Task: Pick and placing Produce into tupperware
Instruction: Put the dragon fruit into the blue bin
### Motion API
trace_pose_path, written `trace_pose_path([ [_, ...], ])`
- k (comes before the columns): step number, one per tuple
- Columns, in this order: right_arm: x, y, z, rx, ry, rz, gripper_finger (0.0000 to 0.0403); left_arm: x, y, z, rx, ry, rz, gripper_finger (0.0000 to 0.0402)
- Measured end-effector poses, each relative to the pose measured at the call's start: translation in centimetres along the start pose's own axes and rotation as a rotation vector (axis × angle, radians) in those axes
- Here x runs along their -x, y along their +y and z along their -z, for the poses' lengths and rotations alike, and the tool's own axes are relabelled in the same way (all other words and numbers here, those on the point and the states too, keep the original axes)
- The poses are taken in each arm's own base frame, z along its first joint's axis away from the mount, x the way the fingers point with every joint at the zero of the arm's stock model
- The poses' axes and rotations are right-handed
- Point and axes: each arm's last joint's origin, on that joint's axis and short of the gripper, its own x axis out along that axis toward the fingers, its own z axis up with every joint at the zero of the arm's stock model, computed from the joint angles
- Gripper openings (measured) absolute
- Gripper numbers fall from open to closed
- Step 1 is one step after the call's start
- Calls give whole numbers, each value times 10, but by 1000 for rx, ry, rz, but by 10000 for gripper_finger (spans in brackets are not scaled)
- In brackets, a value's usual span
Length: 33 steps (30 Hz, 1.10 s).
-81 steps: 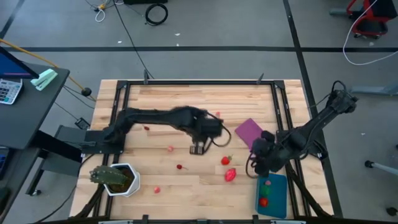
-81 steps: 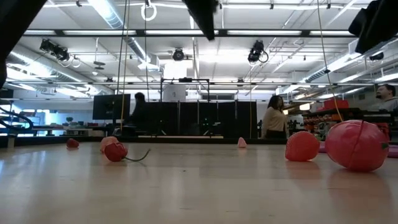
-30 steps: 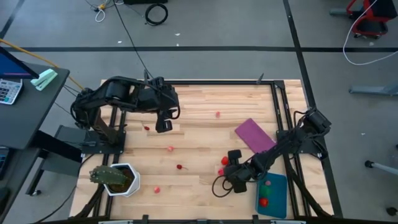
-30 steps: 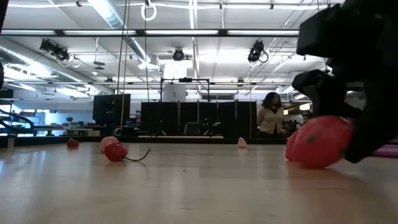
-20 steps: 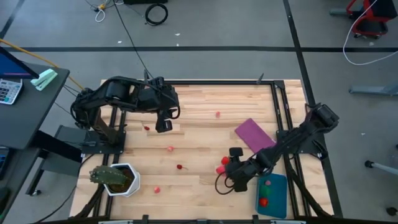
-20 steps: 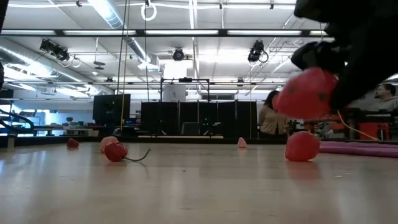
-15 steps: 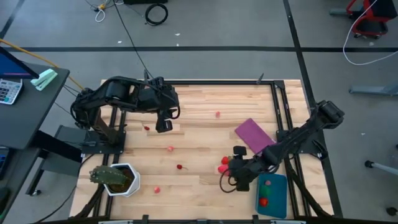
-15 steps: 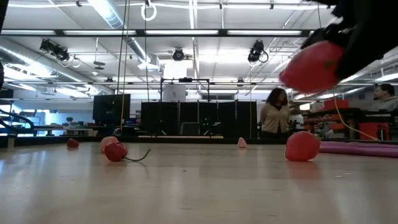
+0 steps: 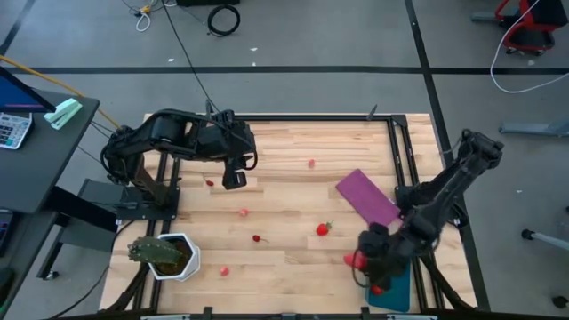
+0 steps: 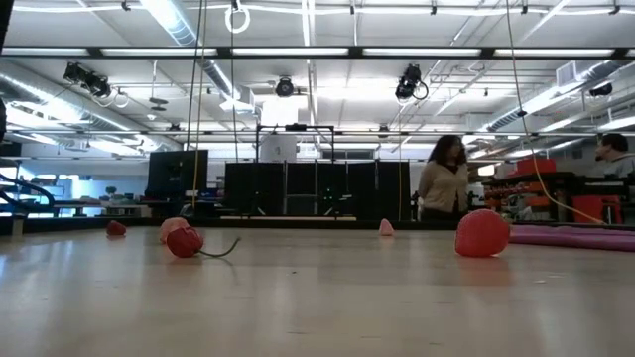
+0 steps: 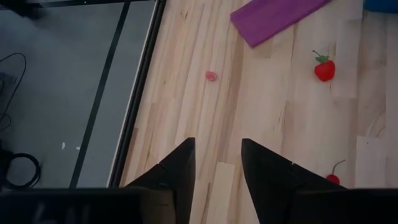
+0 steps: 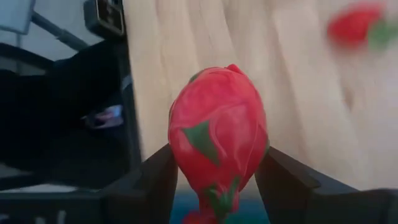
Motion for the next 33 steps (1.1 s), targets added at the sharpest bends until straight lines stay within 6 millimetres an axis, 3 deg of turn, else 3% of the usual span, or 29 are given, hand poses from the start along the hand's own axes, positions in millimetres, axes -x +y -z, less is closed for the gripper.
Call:
trace_pose_path([
  [9,25,5,55,-503,372,63,198,0,0,0,26,0,0,131],
  [12,28,6,69,-574,439,117,198,0,0,0,26,0,0,128],
  [21,4,-8,81,-538,437,303,199,0,0,0,34,0,0,135],
  [33,-37,-34,68,-402,539,370,211,0,0,0,35,0,0,132],
])
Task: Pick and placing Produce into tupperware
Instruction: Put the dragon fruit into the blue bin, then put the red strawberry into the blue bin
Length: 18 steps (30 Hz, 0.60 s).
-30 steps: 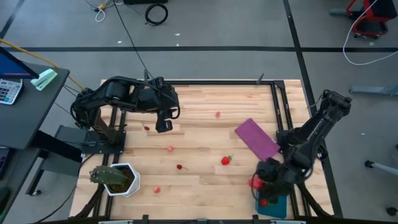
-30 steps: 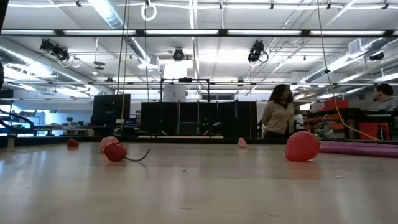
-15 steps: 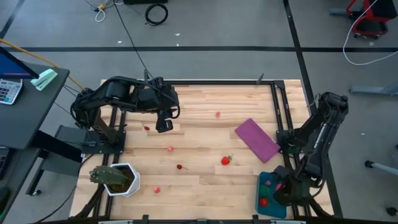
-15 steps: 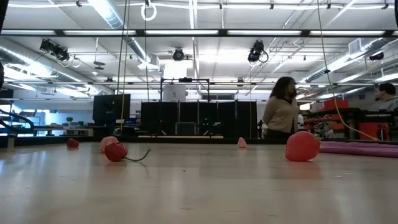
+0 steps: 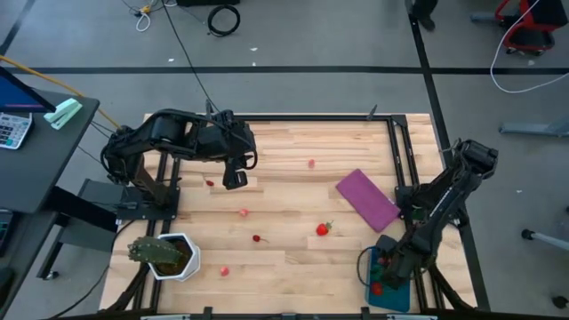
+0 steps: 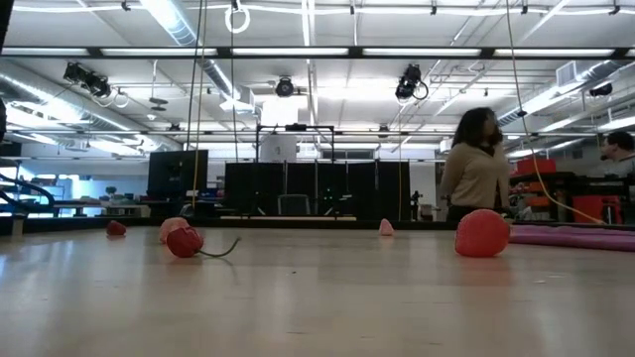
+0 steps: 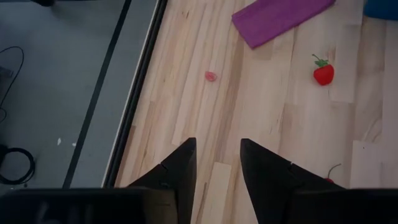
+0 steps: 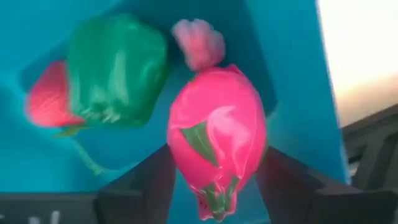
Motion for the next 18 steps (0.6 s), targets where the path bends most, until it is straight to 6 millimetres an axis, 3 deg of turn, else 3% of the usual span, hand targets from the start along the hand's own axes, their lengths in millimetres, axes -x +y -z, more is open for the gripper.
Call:
trace_pose_path([
  [9,-2,1,-21,-14,45,9,235,0,0,0,0,0,0,127],
  [18,27,-5,-13,-66,161,-119,227,0,0,0,0,0,0,132],
])
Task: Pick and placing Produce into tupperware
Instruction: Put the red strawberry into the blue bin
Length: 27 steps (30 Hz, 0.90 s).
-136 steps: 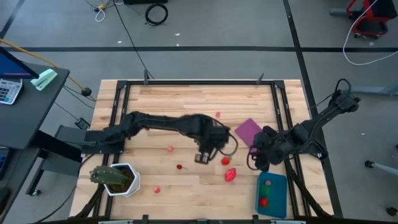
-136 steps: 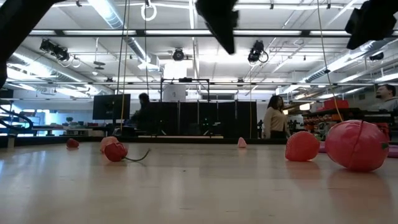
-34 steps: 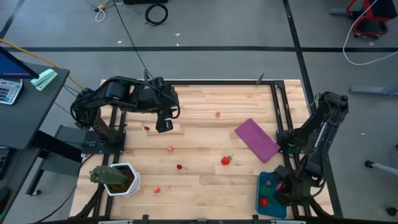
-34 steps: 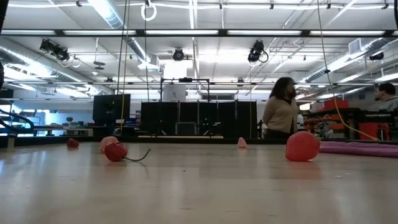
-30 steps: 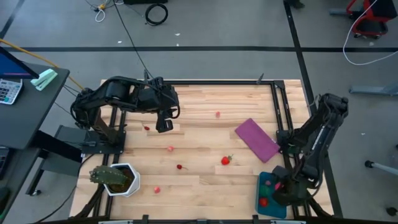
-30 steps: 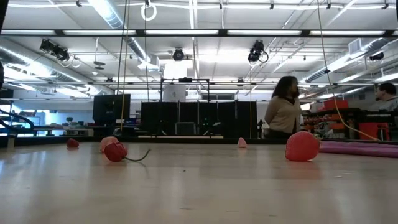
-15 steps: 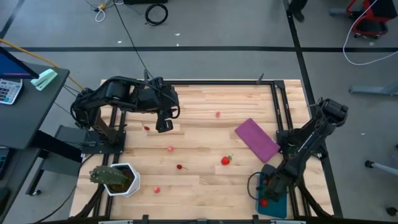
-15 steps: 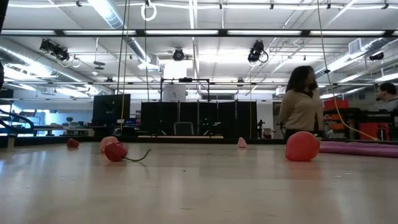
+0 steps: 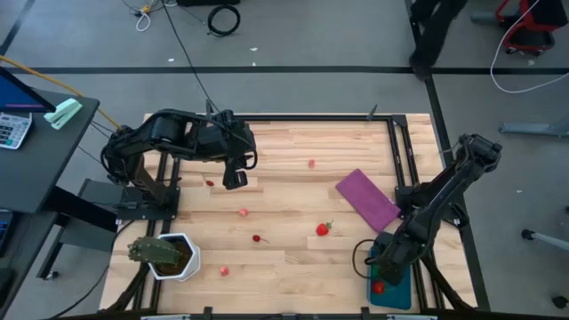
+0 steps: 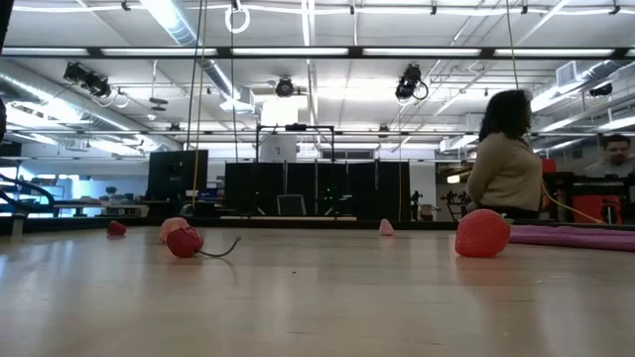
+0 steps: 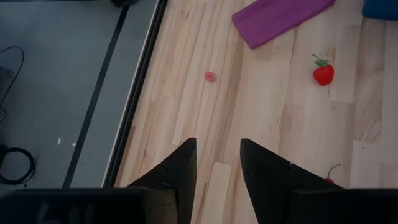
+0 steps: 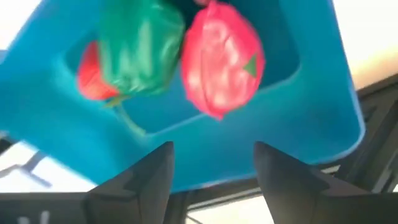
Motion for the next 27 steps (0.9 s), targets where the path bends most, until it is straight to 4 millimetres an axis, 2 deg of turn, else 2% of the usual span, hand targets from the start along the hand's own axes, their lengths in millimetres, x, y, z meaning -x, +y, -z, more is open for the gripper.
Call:
trace_pose_path([
  [3,16,2,5,19,-50,-78,224,0,0,0,0,0,0,132],
  [5,26,2,6,60,-148,-133,221,0,0,0,0,0,0,130],
  [9,45,0,3,209,-438,-202,218,0,0,0,0,0,0,124],
  [13,55,0,-11,429,-769,-104,215,0,0,0,0,0,0,125],
  [16,55,5,-29,551,-867,24,215,0,0,0,0,0,0,127],
  [21,46,18,-75,581,-896,155,215,0,0,0,0,0,0,125],
  [27,27,24,-118,762,-828,348,215,0,0,0,0,0,0,118],
])
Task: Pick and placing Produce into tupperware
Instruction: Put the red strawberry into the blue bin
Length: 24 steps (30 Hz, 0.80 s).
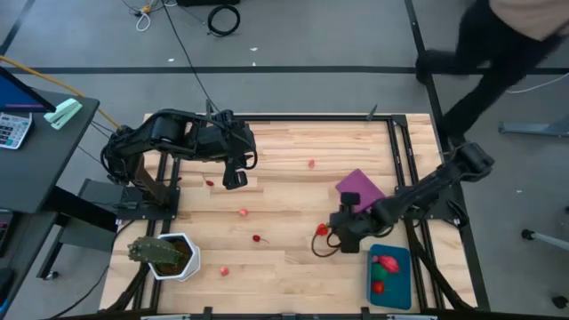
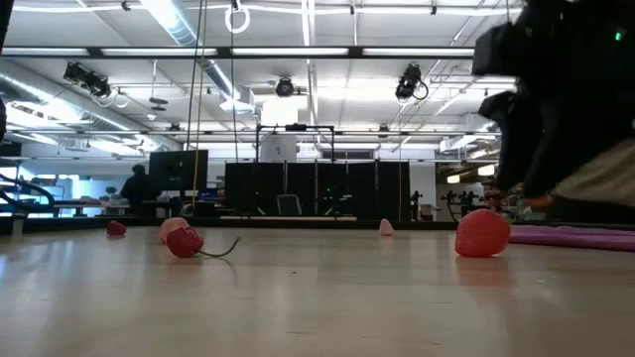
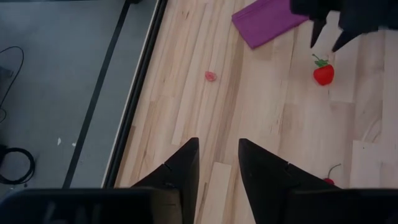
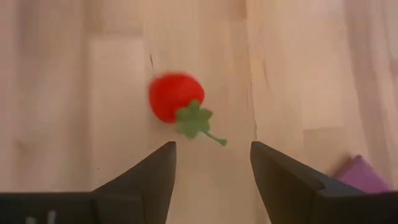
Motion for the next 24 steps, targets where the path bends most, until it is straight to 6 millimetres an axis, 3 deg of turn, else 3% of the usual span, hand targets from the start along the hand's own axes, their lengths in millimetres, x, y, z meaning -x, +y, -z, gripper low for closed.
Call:
trace_pose_path([
  [9,-25,4,3,136,67,50,215,0,0,0,-8,0,0,118],
  [16,-27,7,-6,171,-29,53,215,0,0,0,-7,0,0,112],
  [24,-28,4,-7,200,-24,57,210,0,0,0,-7,0,0,113],
])
